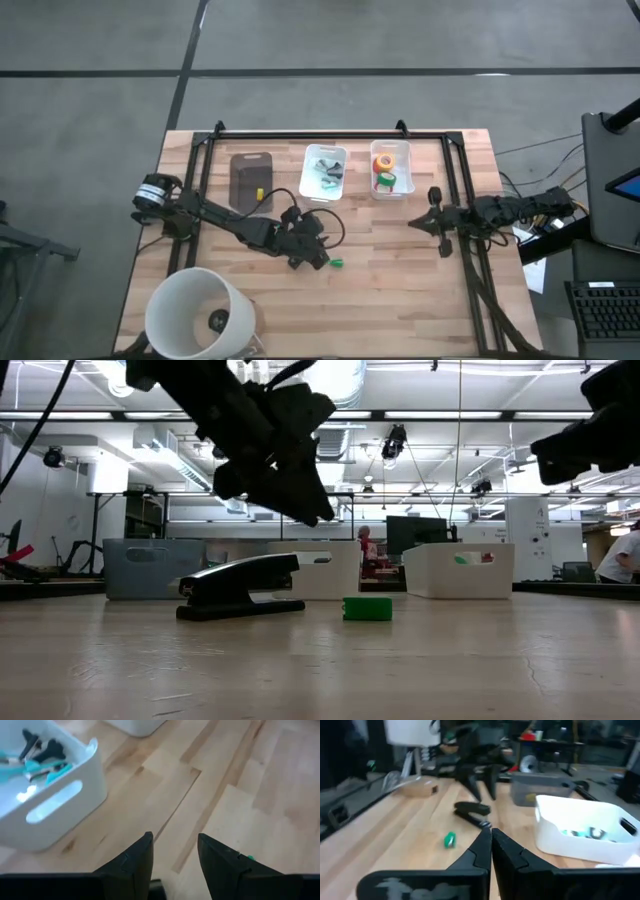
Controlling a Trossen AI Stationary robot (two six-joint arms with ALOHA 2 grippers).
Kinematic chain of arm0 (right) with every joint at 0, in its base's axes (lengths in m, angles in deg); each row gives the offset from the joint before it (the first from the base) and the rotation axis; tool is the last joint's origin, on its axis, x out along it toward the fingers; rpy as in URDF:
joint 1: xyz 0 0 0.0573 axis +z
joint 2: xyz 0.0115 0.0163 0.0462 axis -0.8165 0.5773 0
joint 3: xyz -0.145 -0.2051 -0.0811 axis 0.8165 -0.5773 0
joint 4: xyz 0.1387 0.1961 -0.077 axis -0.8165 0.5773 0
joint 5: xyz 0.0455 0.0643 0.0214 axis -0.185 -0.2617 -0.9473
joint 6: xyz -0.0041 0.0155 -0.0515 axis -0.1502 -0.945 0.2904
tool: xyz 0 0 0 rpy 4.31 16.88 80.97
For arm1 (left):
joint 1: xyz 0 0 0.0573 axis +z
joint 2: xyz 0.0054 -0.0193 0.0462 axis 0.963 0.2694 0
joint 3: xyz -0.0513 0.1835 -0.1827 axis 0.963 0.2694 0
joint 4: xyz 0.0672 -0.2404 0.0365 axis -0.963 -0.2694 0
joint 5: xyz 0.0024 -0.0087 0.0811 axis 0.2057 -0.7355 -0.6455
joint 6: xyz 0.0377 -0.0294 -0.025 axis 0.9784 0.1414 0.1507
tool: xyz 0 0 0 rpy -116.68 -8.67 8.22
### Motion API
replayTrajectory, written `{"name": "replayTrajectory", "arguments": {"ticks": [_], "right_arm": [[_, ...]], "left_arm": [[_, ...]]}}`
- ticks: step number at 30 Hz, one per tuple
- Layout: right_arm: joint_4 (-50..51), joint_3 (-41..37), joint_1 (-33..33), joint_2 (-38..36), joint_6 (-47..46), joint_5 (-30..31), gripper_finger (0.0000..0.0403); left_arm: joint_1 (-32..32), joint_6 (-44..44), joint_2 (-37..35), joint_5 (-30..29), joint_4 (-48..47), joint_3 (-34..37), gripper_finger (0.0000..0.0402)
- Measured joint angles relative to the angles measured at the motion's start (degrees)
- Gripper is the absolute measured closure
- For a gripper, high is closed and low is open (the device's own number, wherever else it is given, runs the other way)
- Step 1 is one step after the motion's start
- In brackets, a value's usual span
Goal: Pick and place Stapler, Stapler remover, tape
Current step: Put the black stapler into the black bin
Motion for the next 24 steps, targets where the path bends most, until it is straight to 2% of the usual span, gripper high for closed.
{"name": "replayTrajectory", "arguments": {"ticks": [3,7,12,19,24], "right_arm": [[-0.7,-0.08,0.0,0.41,-6.3,2.94,0.0394],[-0.57,-0.1,-0.02,0.84,-11.15,3.67,0.0394],[-0.57,-0.1,-0.02,1.09,-11.14,3.69,0.0394],[-0.64,-0.1,-0.02,1.16,-11.14,3.69,0.0394],[-0.64,-0.1,-0.02,1.16,-11.14,3.69,0.0394]], "left_arm": [[0.0,-2.79,0.0,0.01,-0.56,0.97,0.0245],[-0.02,-6.51,0.0,0.0,-3.57,1.66,0.024],[-0.37,-11.93,0.0,0.09,-8.57,1.7,0.0222],[-2.66,-15.04,0.0,2.16,-8.91,2.56,0.018],[-4.65,-16.15,0.09,4.97,-8.82,2.87,0.0172]]}}
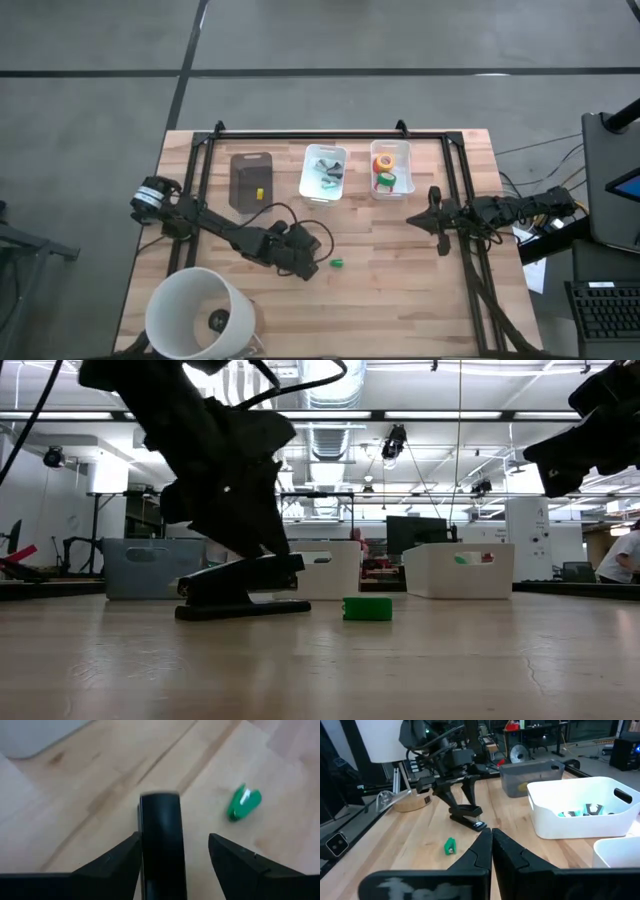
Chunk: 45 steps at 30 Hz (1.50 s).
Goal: Pick and place Stapler, Stapler remover, tape
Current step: Put the black stapler into the black bin
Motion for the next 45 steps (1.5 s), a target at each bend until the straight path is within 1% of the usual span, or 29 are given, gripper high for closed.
{"name": "replayTrajectory", "arguments": {"ticks": [3,6,9,12,16,22,24,29,33,36,41,45], "right_arm": [[0.0,0.0,0.0,0.0,0.0,0.0,0.0394],[0.0,0.0,0.02,0.0,0.0,0.0,0.0394],[-0.01,0.0,0.03,0.0,0.0,0.0,0.0394],[0.0,0.0,0.03,0.0,0.0,0.0,0.0394],[-0.02,0.0,0.02,0.02,0.0,0.0,0.0394],[-0.02,0.0,0.02,0.02,0.0,0.0,0.0394],[-0.02,0.0,0.02,0.02,0.0,0.0,0.0394],[-0.02,0.0,0.02,0.02,0.0,0.0,0.0394],[0.0,0.0,0.02,0.02,0.0,0.0,0.0394],[-0.02,0.0,0.02,0.02,0.0,0.0,0.0394],[-0.01,0.0,0.02,0.02,0.0,0.0,0.0394],[-0.03,0.0,0.02,0.02,0.0,0.0,0.0394]], "left_arm": [[-0.47,-0.7,0.01,-0.08,0.08,1.43,0.0172],[-0.35,-3.52,0.02,-0.58,0.01,2.97,0.0172],[-0.34,-3.9,0.02,-1.38,1.12,4.73,0.0173],[-0.36,-4.59,0.07,-1.46,1.16,6.07,0.0181],[-0.36,-4.79,0.07,-2.46,1.49,6.42,0.0206],[-0.34,-4.37,0.07,-4.73,2.18,6.42,0.0266],[-0.3,-4.24,0.07,-5.21,2.16,6.42,0.0278],[-0.29,-4.1,-0.21,-7.25,2.04,6.41,0.0278],[-0.29,-1.33,-1.88,-9.34,1.9,5.5,0.026],[-0.07,-0.91,-4.84,-13.77,0.25,4.57,0.0258],[0.41,-2.77,-11.37,-25.23,-6.66,3.91,0.0272],[1.27,-3.55,-17.39,-33.03,-12.46,4.21,0.0271]]}}
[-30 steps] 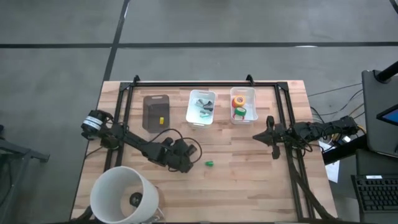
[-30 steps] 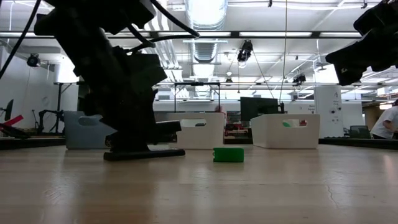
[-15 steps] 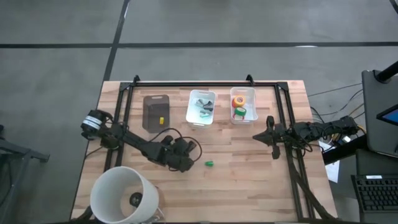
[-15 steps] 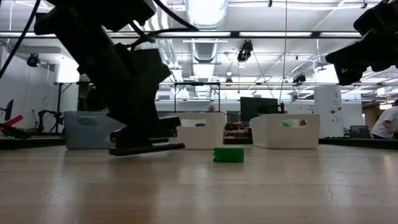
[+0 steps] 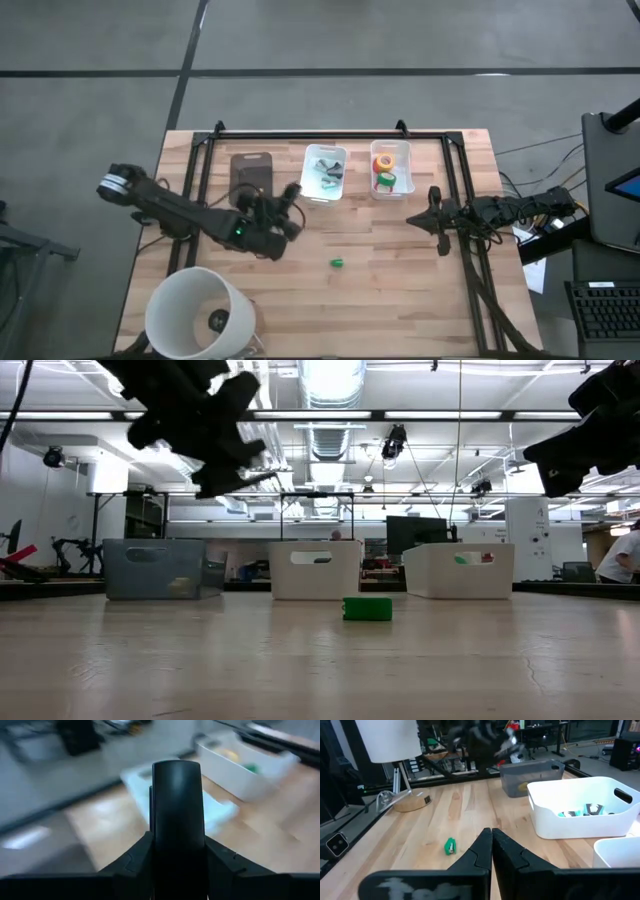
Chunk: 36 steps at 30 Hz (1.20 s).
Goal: Pick and place Stapler, Stapler remover, tape
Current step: Put the black stapler into the black bin
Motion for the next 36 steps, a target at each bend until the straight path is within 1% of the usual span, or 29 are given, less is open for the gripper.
{"name": "replayTrajectory", "arguments": {"ticks": [3,6,8,12,16,19,23,28,33,36], "right_arm": [[0.01,0.0,0.0,0.0,0.0,0.01,0.0394],[-0.01,0.0,0.0,0.02,0.0,0.0,0.0394],[0.03,0.0,0.0,0.0,0.0,0.0,0.0394],[0.01,0.0,0.0,0.02,0.0,0.0,0.0394],[0.03,0.0,0.0,0.02,0.0,0.0,0.0394],[0.03,0.0,0.0,0.02,0.0,0.0,0.0394],[0.03,0.0,0.0,0.02,0.0,0.0,0.0394],[0.03,0.0,0.0,0.02,0.0,-0.02,0.0394],[0.02,0.0,0.0,0.02,0.0,0.0,0.0394],[0.01,0.0,0.0,0.02,0.0,0.0,0.0394]], "left_arm": [[2.37,-3.31,-3.25,-4.09,-6.19,0.05,0.0266],[6.22,-4.53,-5.12,-4.38,-10.67,0.17,0.0265],[9.1,-5.36,-5.4,-3.51,-12.2,1.08,0.0266],[15.19,-5.57,-4.9,1.08,-13.58,3.57,0.0265],[19.27,-7.97,-4.33,1.58,-13.7,7.7,0.0265],[21.88,-10.7,-4.35,3.84,-13.6,10.55,0.0265],[23.92,-12.72,-4.35,5.66,-11.94,14.36,0.0264],[24.92,-13.2,-4.35,8.77,-8.21,17.9,0.0264],[25.77,-13.59,-4.33,13.57,-5.7,20.31,0.0264],[26.39,-13.72,-4.31,14.36,-5.59,20.99,0.0264]]}}
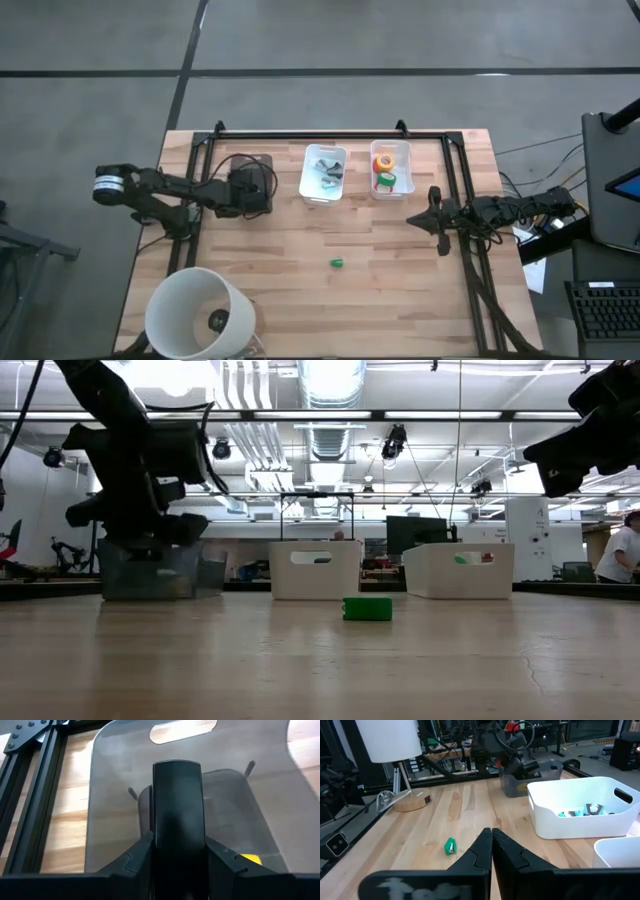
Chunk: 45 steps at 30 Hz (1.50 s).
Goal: Pick and place Stapler, Stapler remover, tape
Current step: Put the black stapler into the black bin, then put the green stapler into the black bin
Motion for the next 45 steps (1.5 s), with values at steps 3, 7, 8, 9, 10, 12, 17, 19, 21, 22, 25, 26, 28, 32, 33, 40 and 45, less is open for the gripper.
{"name": "replayTrajectory", "arguments": {"ticks": [3,7,8,9,10,12,17,19,21,22,25,26,28,32,33,40,45], "right_arm": [[0.02,0.0,0.0,0.0,0.0,-0.01,0.0394],[0.02,0.0,0.0,0.0,0.0,-0.02,0.0394],[0.01,0.0,0.0,0.0,0.0,-0.01,0.0394],[0.0,0.0,0.0,0.0,0.0,-0.01,0.0394],[0.02,0.0,0.0,0.0,0.0,-0.02,0.0394],[0.02,0.0,0.0,0.0,0.0,-0.02,0.0394],[0.01,0.0,0.0,0.0,0.0,-0.01,0.0394],[0.02,0.0,0.0,0.0,0.0,-0.02,0.0394],[0.0,0.0,0.0,0.0,0.0,-0.02,0.0394],[0.02,0.0,0.0,0.0,0.0,-0.02,0.0394],[0.0,0.0,0.0,0.0,0.0,-0.02,0.0394],[0.02,0.0,0.0,0.0,0.0,-0.02,0.0394],[0.01,0.0,0.0,0.0,0.0,-0.02,0.0394],[0.01,0.0,0.0,0.0,0.0,-0.02,0.0394],[0.0,0.0,0.0,0.0,0.0,-0.02,0.0394],[0.0,0.0,0.0,0.0,0.0,-0.02,0.0394],[0.02,0.0,0.0,0.0,0.0,-0.02,0.0394]], "left_arm": [[0.09,-0.15,0.0,-0.06,0.47,0.37,0.0264],[0.09,-0.24,0.0,0.18,0.83,0.25,0.0262],[0.09,-0.25,0.0,0.25,0.9,0.13,0.0259],[0.09,-0.27,0.0,0.39,1.07,-0.02,0.0255],[0.09,-0.43,0.0,0.67,1.29,-0.18,0.0249],[0.08,-0.56,0.0,1.02,1.55,-0.52,0.0234],[0.07,-0.02,0.04,0.86,1.45,-0.76,0.0201],[0.07,1.33,0.02,0.58,1.34,-1.11,0.0195],[-0.18,3.95,-0.23,0.4,1.44,-2.03,0.0194],[-0.43,5.58,-0.45,0.32,1.54,-2.72,0.0193],[-1.81,12.27,-0.89,-0.87,2.7,-5.05,0.0193],[-2.48,14.31,-0.91,-1.34,3.27,-5.88,0.0193],[-4.09,18.23,-0.9,-1.81,4.81,-7.32,0.0193],[-9.77,30.42,-0.9,-2.41,14.6,-8.83,0.0193],[-11.7,33.73,-0.9,-2.4,17.9,-9.02,0.0193],[-24.3,53.33,-0.37,2.38,41.21,-8.61,0.0193],[-27.28,57.33,3.11,15.1,55.07,-8.39,0.0193]]}}
